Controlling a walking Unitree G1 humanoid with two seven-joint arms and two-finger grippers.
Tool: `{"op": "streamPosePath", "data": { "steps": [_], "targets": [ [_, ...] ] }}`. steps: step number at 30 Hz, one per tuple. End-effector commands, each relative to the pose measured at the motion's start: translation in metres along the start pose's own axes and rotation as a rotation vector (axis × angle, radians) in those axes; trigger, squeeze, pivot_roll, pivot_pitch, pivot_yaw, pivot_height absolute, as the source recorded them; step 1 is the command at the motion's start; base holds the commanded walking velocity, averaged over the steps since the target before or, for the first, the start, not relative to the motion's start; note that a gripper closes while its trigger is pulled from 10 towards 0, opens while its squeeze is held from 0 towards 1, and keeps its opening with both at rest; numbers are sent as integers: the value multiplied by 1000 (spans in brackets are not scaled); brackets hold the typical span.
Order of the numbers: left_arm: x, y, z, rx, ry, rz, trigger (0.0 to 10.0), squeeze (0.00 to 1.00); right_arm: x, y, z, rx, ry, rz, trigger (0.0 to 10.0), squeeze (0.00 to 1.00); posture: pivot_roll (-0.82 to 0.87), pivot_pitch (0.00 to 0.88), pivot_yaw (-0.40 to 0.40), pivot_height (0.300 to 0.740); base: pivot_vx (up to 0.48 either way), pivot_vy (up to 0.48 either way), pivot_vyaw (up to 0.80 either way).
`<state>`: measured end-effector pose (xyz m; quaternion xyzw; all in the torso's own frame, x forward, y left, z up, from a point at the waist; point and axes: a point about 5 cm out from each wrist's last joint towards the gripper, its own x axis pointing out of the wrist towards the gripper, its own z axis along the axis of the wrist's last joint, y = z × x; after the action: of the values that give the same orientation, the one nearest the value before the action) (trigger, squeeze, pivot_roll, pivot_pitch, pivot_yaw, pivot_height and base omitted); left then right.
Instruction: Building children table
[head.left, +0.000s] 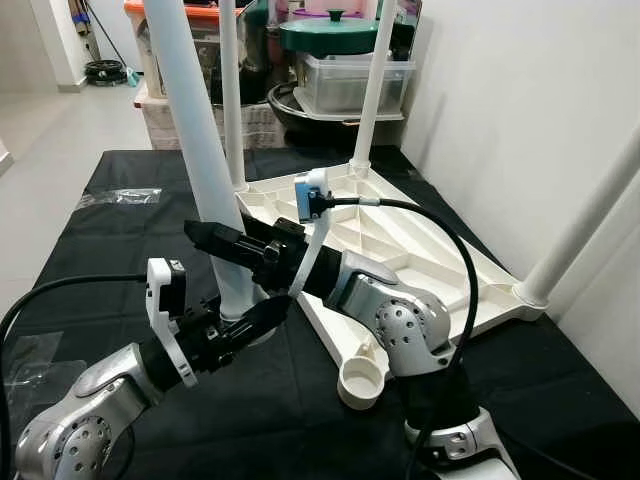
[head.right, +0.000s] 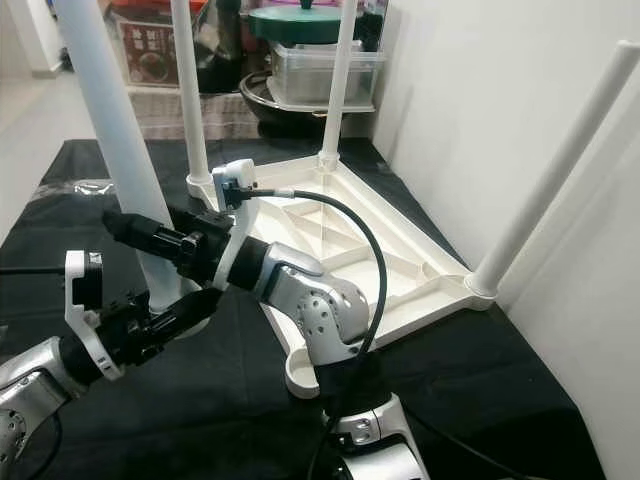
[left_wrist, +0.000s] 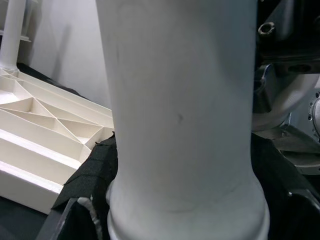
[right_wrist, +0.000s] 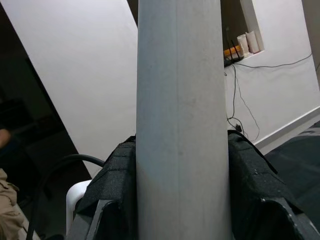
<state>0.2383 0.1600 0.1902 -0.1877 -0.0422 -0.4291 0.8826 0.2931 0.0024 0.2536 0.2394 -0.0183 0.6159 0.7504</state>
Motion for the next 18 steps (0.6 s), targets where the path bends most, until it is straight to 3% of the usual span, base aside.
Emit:
{"op": "streamPosePath", "data": {
  "steps": [1, 5, 6, 11, 12, 16, 18],
  "targets": [
    [-3, 1, -7, 10, 50, 22, 0, 0, 7, 11, 2, 42, -80, 50, 0, 0, 10, 0, -67, 740, 0, 0, 0],
    [-4, 1, -7, 25, 66, 24, 0, 0, 8, 9, 4, 24, -82, 29, 0, 0, 12, 0, -67, 740, 0, 0, 0],
    [-5, -1, -8, 54, 98, 18, 10000, 0, 8, 5, 6, 14, -74, 7, 10000, 1000, 12, 0, -66, 740, 0, 0, 0],
    [-7, -4, -10, 101, 159, -4, 10000, 0, 7, 1, 7, -8, -47, -21, 10000, 1000, 13, 0, -67, 740, 0, 0, 0],
    [-12, -7, -13, 129, 215, -37, 10000, 0, 4, 0, 8, -24, -14, -15, 10000, 0, 18, 0, -69, 740, 0, 0, 0],
    [-26, -12, -18, 196, 355, -112, 10000, 0, -4, 3, 7, -11, 90, 68, 10000, 0, 22, 0, -70, 740, 0, 0, 0],
    [-26, -12, -18, 196, 355, -112, 10000, 0, -4, 3, 7, -11, 90, 68, 10000, 0, 22, 0, -70, 740, 0, 0, 0]
  ]
}}
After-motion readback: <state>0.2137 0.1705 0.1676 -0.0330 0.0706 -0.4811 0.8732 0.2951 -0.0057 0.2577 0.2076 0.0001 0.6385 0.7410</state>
